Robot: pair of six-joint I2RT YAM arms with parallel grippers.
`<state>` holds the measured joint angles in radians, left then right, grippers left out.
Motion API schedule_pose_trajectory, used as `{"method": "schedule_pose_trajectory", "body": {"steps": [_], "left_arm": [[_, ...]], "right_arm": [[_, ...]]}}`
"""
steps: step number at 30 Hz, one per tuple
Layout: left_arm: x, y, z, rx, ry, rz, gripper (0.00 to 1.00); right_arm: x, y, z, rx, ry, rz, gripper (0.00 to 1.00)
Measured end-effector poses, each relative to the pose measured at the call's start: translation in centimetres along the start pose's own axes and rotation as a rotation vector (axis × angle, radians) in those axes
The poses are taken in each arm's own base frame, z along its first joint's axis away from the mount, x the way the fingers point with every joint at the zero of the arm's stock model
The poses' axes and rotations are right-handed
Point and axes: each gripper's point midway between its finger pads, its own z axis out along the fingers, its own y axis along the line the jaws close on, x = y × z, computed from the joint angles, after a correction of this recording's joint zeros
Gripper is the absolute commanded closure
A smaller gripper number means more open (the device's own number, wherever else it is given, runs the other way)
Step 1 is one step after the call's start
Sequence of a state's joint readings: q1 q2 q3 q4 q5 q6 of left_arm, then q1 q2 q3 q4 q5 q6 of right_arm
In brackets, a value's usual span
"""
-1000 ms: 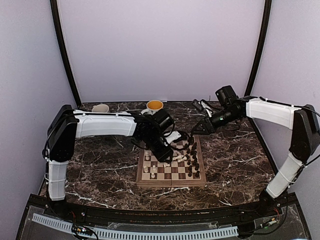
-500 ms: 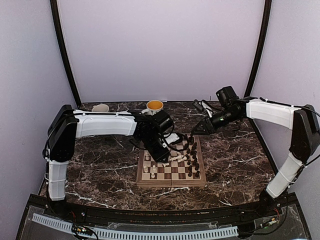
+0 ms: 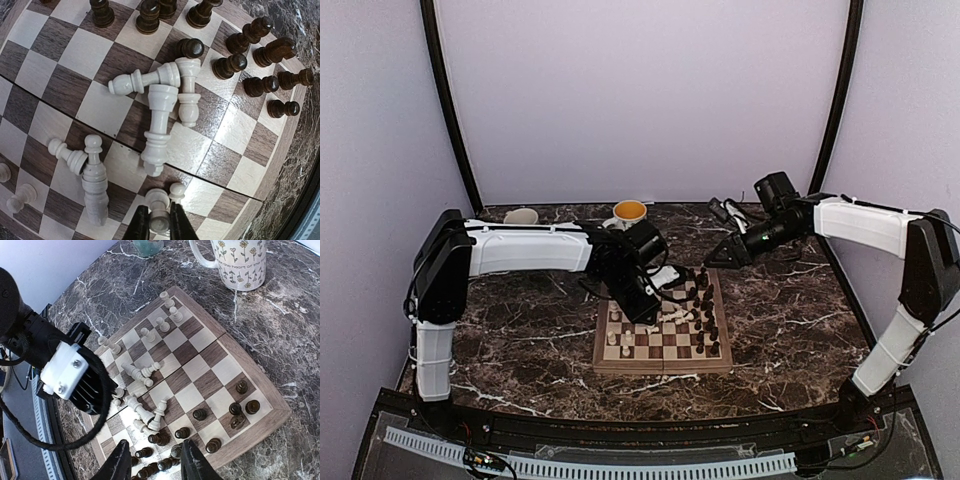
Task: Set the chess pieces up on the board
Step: Pick up the rook from the chessboard, then place the rook at h1.
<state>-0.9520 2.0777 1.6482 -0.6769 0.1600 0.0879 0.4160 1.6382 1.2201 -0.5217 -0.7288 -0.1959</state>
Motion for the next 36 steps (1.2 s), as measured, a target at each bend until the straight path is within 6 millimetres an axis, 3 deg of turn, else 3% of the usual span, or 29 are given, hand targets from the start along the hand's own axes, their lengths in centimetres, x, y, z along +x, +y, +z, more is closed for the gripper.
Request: {"method": "schedule_pose_trajectory", "body": {"steps": [4,8,11,15,21,27,29,31,36], "left_arm": [[-0.7,0.0,-1.3,-0.015,-0.081,-0.014,0.93],[-2.1,-0.2,-4.3,-0.025,-0.215,-0.037,0.93],[-4.1,-0.1,-6.2,-0.031,-0.314,-0.049,0.93],[-4.4,-0.2,-6.6,-0.026,-0.330,-0.049,0.93],[-1.0,-0.8,-7.0,-0.011,-0.211,0.006,0.91],[3.7,-2.3,-12.1,-0.008,-0.190,0.053,0.91],[4.8,-2.7,-12.9,-0.009,-0.183,0.059,0.91],[6.0,-2.9,-12.4,-0.015,-0.153,0.064,0.91],[8.8,-2.7,-8.3,-0.038,-0.016,0.066,0.91]], "right_arm": [[-0.6,-1.0,-1.1,0.015,-0.023,0.045,0.63],[-2.7,-1.7,-2.1,-0.004,-0.069,0.073,0.63],[-2.6,-1.6,-1.4,-0.059,-0.065,0.104,0.63],[-1.4,-1.0,0.5,-0.113,-0.013,0.140,0.63],[-0.2,0.8,2.3,-0.146,0.039,0.115,0.63],[0.7,1.3,3.0,-0.143,0.069,0.095,0.64],[0.7,1.3,3.1,-0.142,0.069,0.090,0.64],[0.7,1.3,3.1,-0.141,0.070,0.087,0.64],[0.7,1.2,3.1,-0.136,0.070,0.081,0.64]]}}
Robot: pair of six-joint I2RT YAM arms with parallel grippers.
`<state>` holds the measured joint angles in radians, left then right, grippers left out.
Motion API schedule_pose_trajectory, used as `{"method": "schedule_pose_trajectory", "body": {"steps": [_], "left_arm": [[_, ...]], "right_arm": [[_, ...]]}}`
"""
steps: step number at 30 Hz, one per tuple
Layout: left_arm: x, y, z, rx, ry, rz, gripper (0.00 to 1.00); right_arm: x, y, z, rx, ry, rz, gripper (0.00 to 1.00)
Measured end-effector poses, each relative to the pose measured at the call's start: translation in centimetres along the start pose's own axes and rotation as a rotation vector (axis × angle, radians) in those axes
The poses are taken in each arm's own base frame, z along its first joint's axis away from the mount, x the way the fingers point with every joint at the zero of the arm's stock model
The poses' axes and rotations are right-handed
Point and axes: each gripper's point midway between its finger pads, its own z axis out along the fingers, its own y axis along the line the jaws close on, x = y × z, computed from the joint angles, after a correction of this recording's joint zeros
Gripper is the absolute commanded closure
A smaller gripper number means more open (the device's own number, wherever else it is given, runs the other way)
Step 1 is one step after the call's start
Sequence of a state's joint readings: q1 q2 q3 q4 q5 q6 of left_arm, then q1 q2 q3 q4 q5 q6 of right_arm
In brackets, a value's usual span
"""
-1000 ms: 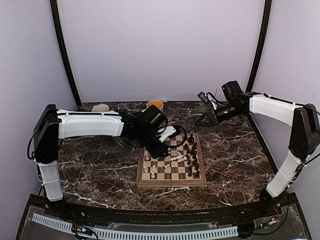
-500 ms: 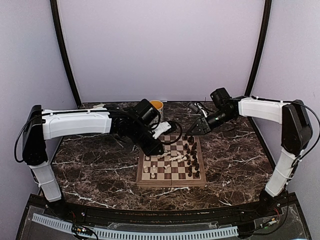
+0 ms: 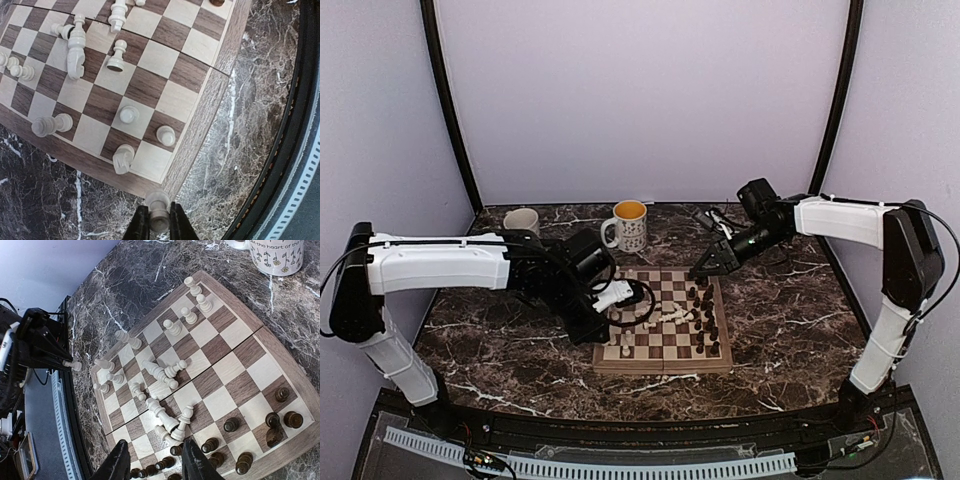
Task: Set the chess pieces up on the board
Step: Place the rook at h1.
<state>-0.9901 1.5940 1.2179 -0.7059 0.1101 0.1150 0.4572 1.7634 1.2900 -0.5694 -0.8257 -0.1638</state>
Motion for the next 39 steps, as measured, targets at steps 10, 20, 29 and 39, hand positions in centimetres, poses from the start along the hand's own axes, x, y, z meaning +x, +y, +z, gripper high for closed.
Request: {"method": "schedule_pose_trajectory", "body": {"steps": [10,20,29,39], "left_arm": [[1.1,0.5,3.3,-0.032,0.092,0.012,0.89],[0.8,0.0,4.8,-0.021,0.106,0.030,0.89],[0.7,-0.1,5.6,-0.020,0.112,0.040,0.87],[0.9,-0.1,5.6,-0.022,0.122,0.038,0.70]], "right_arm": [[0.1,-0.3,0.0,0.015,0.004,-0.011,0.64],[0.2,-0.2,0.0,0.014,0.007,-0.015,0.64],[0.2,-0.2,0.0,0.013,0.008,-0.015,0.64],[0.3,-0.3,0.1,0.012,0.013,-0.012,0.64]]}}
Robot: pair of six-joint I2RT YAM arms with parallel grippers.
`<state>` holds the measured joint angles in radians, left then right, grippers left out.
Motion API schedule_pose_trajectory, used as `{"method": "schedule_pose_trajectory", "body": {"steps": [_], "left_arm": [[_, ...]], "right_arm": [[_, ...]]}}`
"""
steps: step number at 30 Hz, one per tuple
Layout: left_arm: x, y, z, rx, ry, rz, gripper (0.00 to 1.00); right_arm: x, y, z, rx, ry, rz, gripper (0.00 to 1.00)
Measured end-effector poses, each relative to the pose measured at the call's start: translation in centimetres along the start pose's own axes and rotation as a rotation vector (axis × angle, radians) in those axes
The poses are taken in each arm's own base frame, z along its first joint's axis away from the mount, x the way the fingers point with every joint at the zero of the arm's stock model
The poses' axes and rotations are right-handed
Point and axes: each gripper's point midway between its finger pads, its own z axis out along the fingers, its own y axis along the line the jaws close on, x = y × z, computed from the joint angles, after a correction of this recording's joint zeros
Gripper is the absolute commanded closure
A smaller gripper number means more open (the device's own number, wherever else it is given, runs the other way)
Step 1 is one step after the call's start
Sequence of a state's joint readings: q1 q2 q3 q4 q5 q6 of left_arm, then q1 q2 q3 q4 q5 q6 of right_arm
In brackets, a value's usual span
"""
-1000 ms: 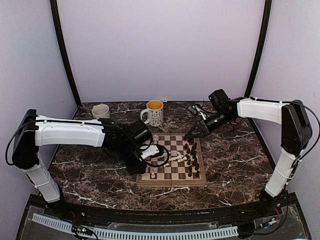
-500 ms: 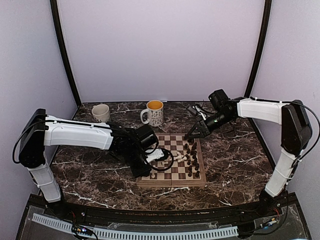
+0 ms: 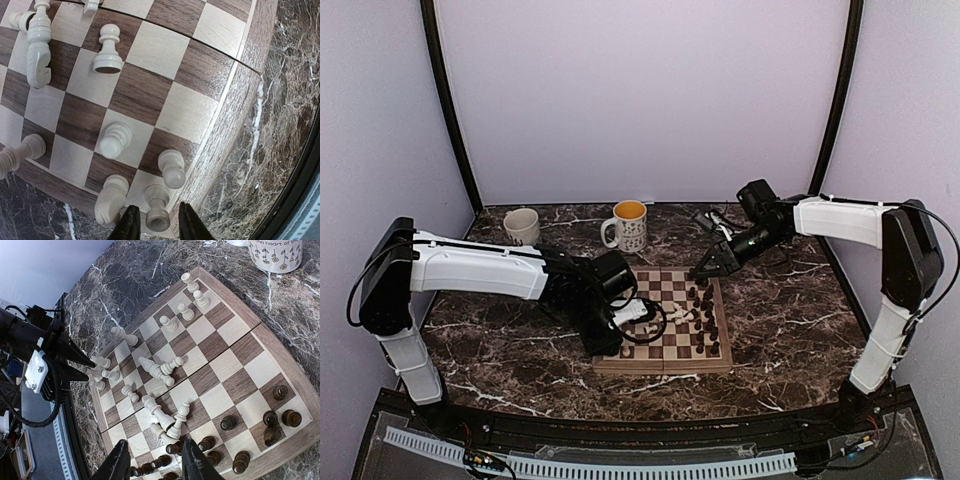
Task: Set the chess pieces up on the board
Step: Place the rook at h1.
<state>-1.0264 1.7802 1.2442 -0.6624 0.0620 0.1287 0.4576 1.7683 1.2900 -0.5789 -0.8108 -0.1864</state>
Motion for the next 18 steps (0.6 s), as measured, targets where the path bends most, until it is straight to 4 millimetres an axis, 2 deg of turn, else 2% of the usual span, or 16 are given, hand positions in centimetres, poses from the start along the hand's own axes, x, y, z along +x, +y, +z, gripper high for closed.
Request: {"method": "schedule_pose_trajectory", "body": {"steps": [4,8,14,18], "left_arm": [[0.3,0.0,-0.2,-0.002,0.010,-0.002,0.65],[0.3,0.2,-1.3,-0.014,0.012,-0.002,0.64],[-3.0,0.5,-3.6,-0.031,-0.082,0.003,0.63],[-6.6,0.9,-4.7,-0.040,-0.160,0.007,0.63]], "right_arm": [[0.1,0.0,0.0,-0.001,0.002,0.002,0.64],[0.1,0.0,0.0,-0.001,0.004,0.004,0.64],[0.1,0.0,0.0,0.000,0.004,0.000,0.64],[0.1,0.0,0.0,0.001,0.004,-0.001,0.64]]}}
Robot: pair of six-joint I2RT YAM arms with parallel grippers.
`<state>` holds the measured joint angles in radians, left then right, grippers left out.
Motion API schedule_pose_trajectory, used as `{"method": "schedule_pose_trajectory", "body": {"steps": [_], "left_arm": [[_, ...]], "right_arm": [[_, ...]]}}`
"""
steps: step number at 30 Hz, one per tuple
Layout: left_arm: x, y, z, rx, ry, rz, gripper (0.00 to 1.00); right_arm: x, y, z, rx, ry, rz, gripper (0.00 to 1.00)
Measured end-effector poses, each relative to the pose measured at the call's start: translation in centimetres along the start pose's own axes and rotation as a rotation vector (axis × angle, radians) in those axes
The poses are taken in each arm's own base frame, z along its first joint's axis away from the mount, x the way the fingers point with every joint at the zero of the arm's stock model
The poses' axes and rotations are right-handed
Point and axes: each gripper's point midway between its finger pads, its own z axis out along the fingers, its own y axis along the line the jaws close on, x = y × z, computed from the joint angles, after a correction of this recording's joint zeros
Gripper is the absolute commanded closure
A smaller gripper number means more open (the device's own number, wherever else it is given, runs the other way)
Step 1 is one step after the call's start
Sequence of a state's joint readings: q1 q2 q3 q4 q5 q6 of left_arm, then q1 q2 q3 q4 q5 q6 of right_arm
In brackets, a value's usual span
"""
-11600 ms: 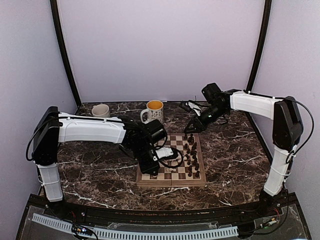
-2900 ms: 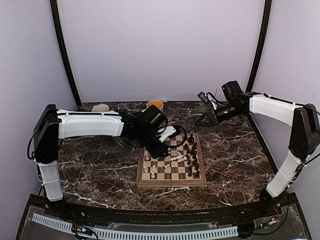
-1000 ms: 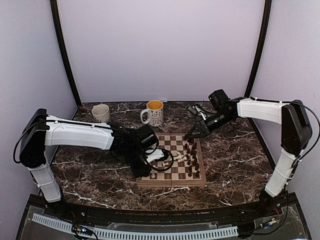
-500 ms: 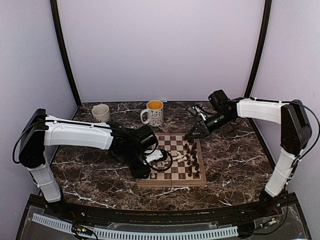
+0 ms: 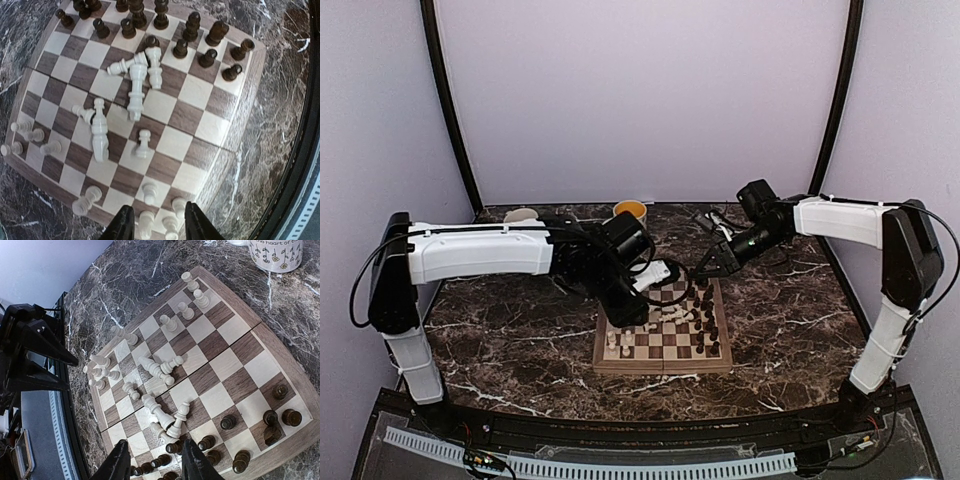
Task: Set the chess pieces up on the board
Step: Place the rook at h1, then pick up the pawn from the chessboard.
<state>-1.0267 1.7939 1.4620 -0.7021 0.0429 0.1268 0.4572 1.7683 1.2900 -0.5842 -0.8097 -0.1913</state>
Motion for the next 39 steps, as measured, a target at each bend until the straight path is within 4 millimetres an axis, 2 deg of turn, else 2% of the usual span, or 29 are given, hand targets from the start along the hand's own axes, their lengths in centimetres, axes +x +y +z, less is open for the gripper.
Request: {"method": "schedule_pose_trajectory", "body": {"steps": [2,4,9,12,19,24,32,39], "left_arm": [[-1.7,0.3,0.9,-0.003,-0.015,-0.002,0.63],[-2.3,0.4,2.5,-0.003,-0.005,-0.006,0.62],[-0.5,0.5,6.4,0.003,0.088,-0.011,0.62],[0.2,0.4,7.5,0.006,0.118,-0.011,0.61],[-0.1,0.5,7.8,0.006,0.114,-0.011,0.65],[0.2,0.7,8.5,-0.003,0.127,-0.011,0.73],[0.1,0.7,8.5,-0.017,0.125,0.002,0.83],[-0.1,0.9,8.5,-0.029,0.119,0.003,0.86]], "right_arm": [[0.0,0.0,-0.1,0.003,-0.001,-0.004,0.64],[-0.1,0.1,-0.2,0.007,-0.004,-0.011,0.64],[-0.4,0.3,-0.6,0.019,-0.014,-0.028,0.64],[-0.4,0.3,-0.7,0.023,-0.017,-0.031,0.64],[-0.4,0.2,-0.7,0.023,-0.018,-0.031,0.64],[-0.4,0.2,-0.7,0.023,-0.018,-0.031,0.65],[-0.4,0.1,-0.8,0.026,-0.019,-0.028,0.65],[-0.4,0.0,-0.8,0.026,-0.018,-0.024,0.66]]}}
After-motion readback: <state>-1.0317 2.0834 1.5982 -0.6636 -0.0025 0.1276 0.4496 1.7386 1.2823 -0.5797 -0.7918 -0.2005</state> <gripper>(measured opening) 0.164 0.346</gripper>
